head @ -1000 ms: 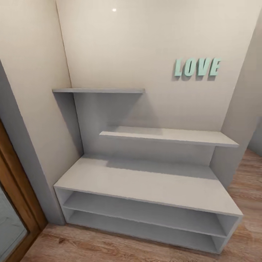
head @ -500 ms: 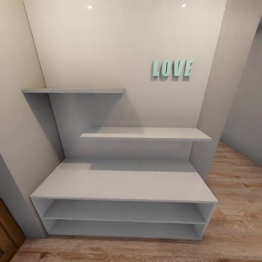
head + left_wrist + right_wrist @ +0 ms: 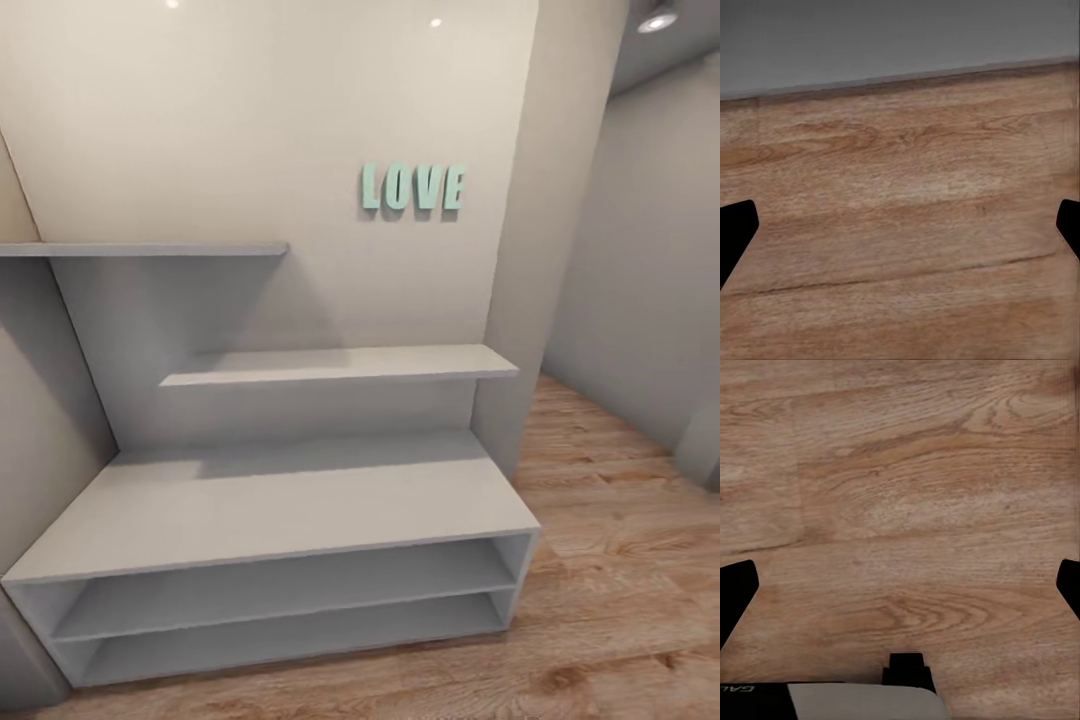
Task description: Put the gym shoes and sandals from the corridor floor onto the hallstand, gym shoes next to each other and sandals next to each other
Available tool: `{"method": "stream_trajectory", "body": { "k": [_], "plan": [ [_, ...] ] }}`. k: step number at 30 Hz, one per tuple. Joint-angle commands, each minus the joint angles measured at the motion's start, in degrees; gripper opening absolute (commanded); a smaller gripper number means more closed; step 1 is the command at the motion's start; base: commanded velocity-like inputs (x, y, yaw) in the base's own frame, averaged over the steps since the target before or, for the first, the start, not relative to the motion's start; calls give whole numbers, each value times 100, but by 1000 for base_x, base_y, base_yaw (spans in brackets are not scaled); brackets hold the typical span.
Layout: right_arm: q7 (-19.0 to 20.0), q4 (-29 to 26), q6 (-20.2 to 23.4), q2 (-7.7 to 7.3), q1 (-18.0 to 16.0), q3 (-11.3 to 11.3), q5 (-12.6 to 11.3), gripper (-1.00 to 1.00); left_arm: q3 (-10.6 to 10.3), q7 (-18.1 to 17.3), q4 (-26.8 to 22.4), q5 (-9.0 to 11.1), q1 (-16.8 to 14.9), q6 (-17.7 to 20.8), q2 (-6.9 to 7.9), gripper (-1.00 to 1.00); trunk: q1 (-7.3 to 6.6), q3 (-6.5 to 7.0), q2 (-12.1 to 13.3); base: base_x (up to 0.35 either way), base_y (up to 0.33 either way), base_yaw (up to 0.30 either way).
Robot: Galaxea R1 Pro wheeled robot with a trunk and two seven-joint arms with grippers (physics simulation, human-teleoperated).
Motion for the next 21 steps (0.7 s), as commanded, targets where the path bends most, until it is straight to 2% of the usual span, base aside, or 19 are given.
{"method": "stream_trajectory", "body": {
  "k": [1,4,7,12,21],
  "plan": [
    [3,-5,9,5,-3,-3,-25,100,10,-4,5,8,-1,-55,6,100,0,-6,-3,0,0,-300],
    [6,-11,7,14,-3,-3,-103,100,40,1,25,43,-2,-125,25,100,0,-6,-3,0,0,-300],
    [13,-15,-27,-10,-3,-12,-339,100,68,0,148,188,-5,-196,52,100,0,-6,-3,0,0,-300],
    [16,-17,-156,-38,-3,-16,-527,100,54,-2,181,234,-2,-209,55,100,0,-8,-3,0,0,-300],
    [24,-3,-468,-108,-3,-4,-661,100,55,3,199,256,1,-209,56,100,0,-32,-3,0,0,-292]
  ]
}}
